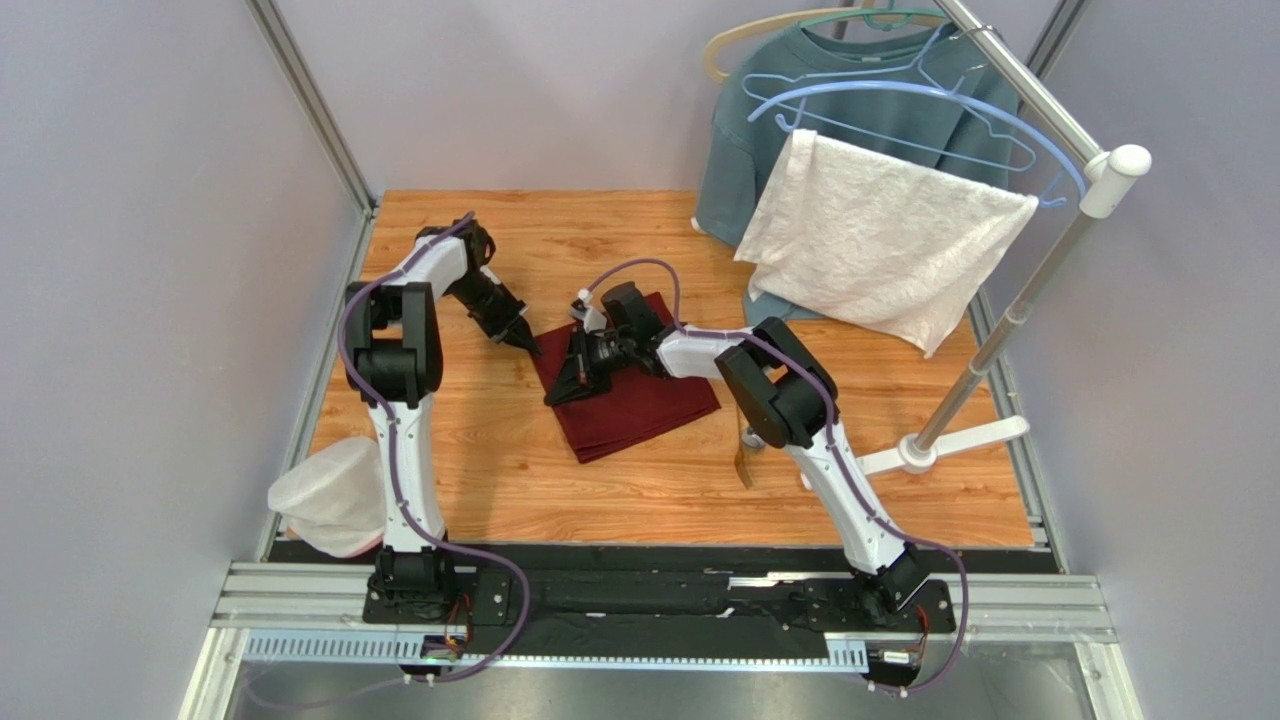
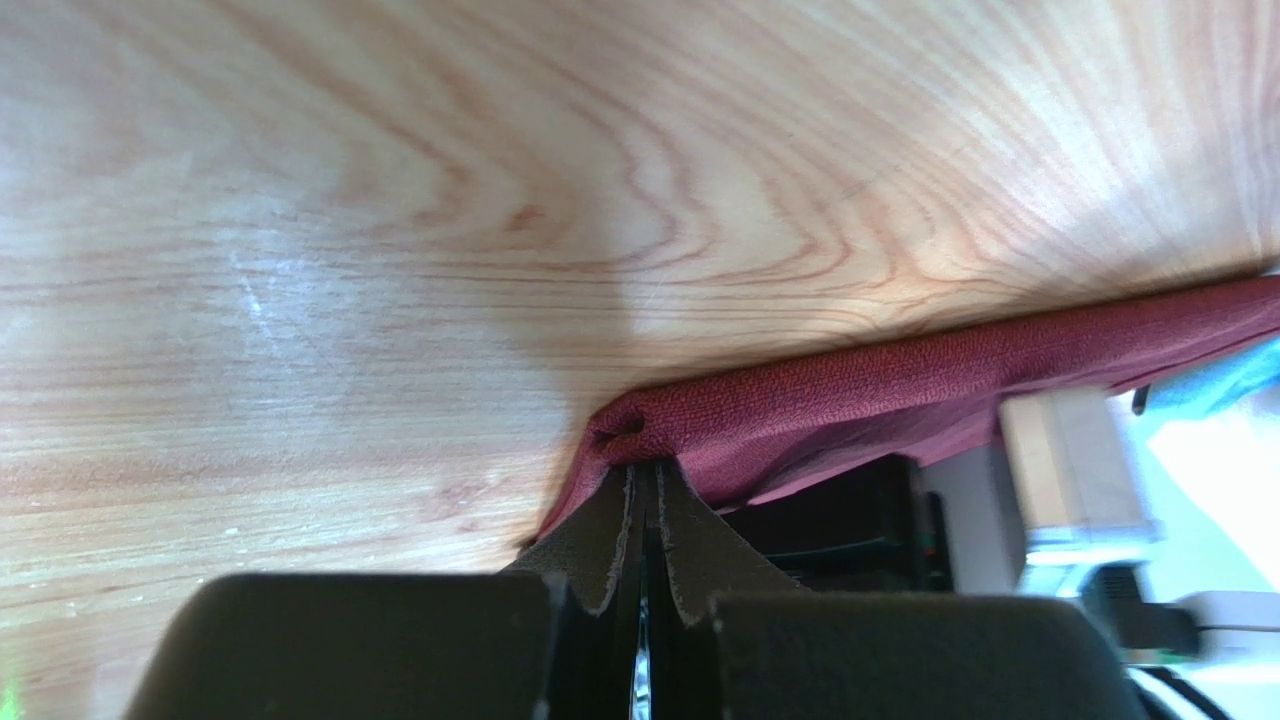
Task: Fold the napkin into a case and place the utensils inside
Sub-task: Smooth out the square-folded napkin at the center of the board.
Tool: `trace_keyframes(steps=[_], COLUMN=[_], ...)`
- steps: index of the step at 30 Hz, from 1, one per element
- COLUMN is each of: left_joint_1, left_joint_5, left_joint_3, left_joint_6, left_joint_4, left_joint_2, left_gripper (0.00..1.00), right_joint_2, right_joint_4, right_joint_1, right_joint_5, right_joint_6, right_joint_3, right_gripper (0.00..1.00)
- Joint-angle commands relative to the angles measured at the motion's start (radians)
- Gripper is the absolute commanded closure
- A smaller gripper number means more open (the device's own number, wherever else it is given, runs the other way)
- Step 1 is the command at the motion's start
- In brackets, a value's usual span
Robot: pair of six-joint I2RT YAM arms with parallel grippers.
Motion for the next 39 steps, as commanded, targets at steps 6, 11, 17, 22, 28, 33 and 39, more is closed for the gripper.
trace_keyframes(steps=[6,11,17,22,28,33,39], left_joint_1=[0.009,0.007,0.006,0.004,0.001,-0.014,-0.071], left_joint_5=[-0.030,-0.036,-0.042,-0.044,-0.044,-0.050,-0.136], left_joint_3=[0.027,0.027,0.034,0.037,0.051,0.102,-0.071], left_joint_6=[-0.022,-0.024,-0.025,-0.021,-0.011,0.116,0.145], left_joint_4=[-0.009,-0.008,-0.006,-0.008,0.008,0.022,0.112], left_joint_2=[0.002,0.001,0.004,0.002,0.004,-0.053,-0.347], left_gripper=[1.00,1.00,1.00,1.00,1.00,1.00,1.00], right_joint_2=[-0.151,-0.198,-0.269,-0.313,-0.410,-0.474,-0.596], right_joint_4=[0.104,0.197,0.274,0.315,0.287,0.100,-0.069], right_joint_1=[0.019,0.027,0.047,0.074,0.087,0.056,0.001], right_joint_5=[-0.026,-0.026,-0.025,-0.017,0.010,0.009,0.058], right_joint_6=[-0.010,0.006,0.015,0.018,-0.045,-0.164,-0.252], right_joint_3=[-0.253,-0.386,-0.540,-0.644,-0.730,-0.621,-0.612], right_gripper=[0.99,1.00,1.00,1.00,0.98,0.89,0.73])
